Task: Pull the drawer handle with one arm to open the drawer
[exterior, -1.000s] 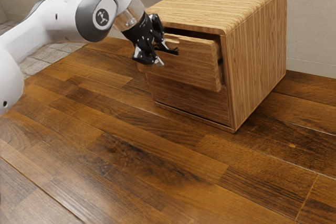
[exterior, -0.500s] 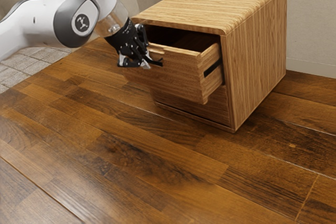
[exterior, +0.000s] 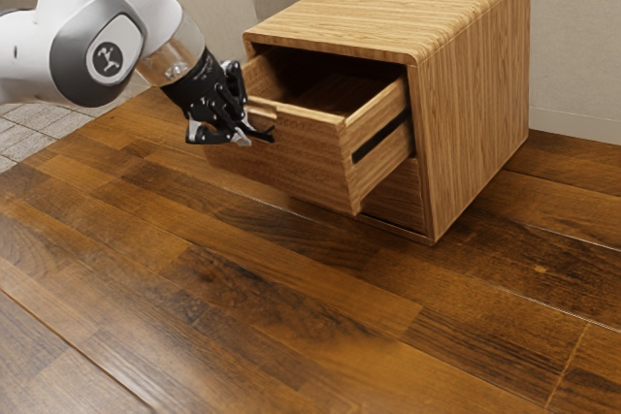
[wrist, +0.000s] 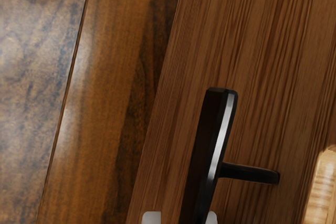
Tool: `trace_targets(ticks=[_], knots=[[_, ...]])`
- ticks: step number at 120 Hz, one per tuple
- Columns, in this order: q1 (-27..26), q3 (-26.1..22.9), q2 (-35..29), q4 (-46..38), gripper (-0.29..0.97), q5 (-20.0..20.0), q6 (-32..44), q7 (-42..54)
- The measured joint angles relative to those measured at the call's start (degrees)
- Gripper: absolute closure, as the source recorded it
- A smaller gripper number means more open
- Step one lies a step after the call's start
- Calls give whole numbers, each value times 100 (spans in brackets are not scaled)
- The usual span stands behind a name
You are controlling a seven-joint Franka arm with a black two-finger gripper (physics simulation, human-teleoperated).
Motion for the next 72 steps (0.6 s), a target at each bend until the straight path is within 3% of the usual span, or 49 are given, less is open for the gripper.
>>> trace_targets(ticks=[72], knots=[[-5,0,-1155,-1161,78,234,-10,-60]])
